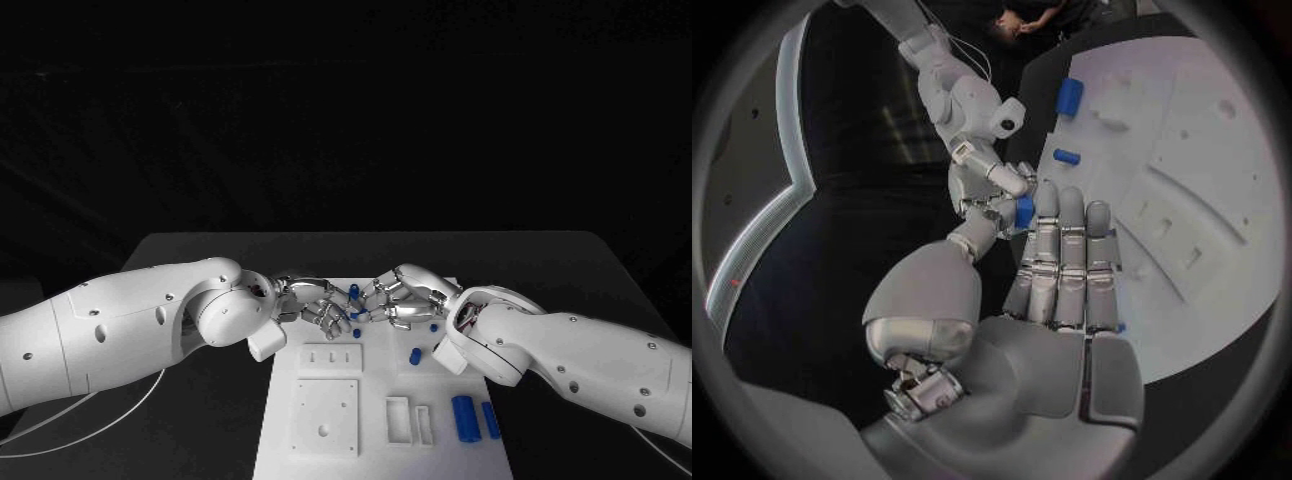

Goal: Assemble the parts on the task board

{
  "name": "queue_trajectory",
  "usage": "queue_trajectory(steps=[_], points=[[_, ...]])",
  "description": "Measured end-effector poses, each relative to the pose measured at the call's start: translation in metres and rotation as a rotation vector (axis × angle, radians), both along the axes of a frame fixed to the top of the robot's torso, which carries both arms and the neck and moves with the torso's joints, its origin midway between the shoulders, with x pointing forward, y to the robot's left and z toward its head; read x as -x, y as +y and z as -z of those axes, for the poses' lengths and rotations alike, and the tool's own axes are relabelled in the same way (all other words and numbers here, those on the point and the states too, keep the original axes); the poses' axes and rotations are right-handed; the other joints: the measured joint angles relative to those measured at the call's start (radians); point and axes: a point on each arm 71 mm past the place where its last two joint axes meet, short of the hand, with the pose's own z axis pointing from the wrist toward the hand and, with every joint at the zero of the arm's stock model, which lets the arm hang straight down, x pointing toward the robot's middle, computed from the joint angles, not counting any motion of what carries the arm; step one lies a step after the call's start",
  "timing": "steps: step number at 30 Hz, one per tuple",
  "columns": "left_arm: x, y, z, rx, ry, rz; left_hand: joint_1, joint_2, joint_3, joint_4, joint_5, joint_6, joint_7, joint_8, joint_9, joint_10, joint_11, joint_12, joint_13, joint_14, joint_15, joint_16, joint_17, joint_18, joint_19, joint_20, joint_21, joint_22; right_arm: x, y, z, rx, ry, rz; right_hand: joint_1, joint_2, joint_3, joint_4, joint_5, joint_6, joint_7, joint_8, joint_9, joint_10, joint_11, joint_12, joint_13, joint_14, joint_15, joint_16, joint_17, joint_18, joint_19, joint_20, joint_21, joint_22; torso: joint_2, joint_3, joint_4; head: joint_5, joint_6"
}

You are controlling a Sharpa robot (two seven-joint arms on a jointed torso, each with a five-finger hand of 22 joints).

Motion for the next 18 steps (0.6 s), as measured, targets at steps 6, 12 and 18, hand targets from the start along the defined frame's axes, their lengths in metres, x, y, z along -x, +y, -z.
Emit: queue_trajectory(steps=[6, 12, 18], points=[[-0.001, 0.001, 0.0, -0.009, -0.011, -0.013, 0.0, 0.0, 0.001, 0.001, 0.048, 0.007, 0.007, 0.009, 0.021, 0.021, -0.011, 0.006, 0.011, 0.014, -0.007, 0.018, 0.015, -0.006, 0.007, -0.007, 0.008, 0.001, -0.002, -0.009, 0.0, 0.0, -0.008, 0.021, -0.035, -0.011, -0.047, -0.013, 0.056, -0.073, 0.013, -0.05, -0.022, -0.033, 0.03, -0.008, 0.0, -0.027, 0.027, -0.015, -0.002, -0.001, -0.025, -0.001, -0.011, 0.0, 0.0, -0.0004, 0.0006, -0.005, 0.006], [-0.002, 0.005, 0.0, -0.017, -0.02, -0.034, 0.0, 0.0, 0.001, 0.001, 0.061, 0.007, 0.007, 0.015, 0.021, 0.032, -0.014, 0.012, 0.016, 0.019, -0.012, 0.024, 0.022, -0.007, 0.012, -0.011, 0.012, 0.001, -0.003, -0.019, -0.001, -0.006, -0.026, 0.046, -0.049, -0.012, -0.118, -0.035, 0.1, -0.11, 0.022, -0.075, -0.037, -0.057, 0.053, -0.008, 0.005, -0.043, 0.049, -0.02, -0.002, -0.008, -0.042, 0.001, -0.02, 0.0, 0.0, 0.0, 0.0, -0.005, 0.005], [-0.003, 0.009, -0.001, -0.002, -0.016, -0.053, 0.0, 0.0, 0.001, 0.001, 0.08, 0.011, 0.011, 0.015, 0.024, 0.036, -0.018, 0.012, 0.02, 0.023, -0.016, 0.024, 0.026, -0.007, 0.012, -0.012, 0.012, 0.001, -0.004, -0.031, -0.003, -0.004, -0.054, 0.07, -0.049, -0.012, -0.139, -0.035, 0.104, -0.115, 0.027, -0.078, -0.039, -0.062, 0.059, -0.008, 0.005, -0.047, 0.053, -0.02, 0.0, -0.009, -0.045, 0.005, -0.024, 0.0, 0.0, 0.0, -0.0008, -0.001, 0.002]])
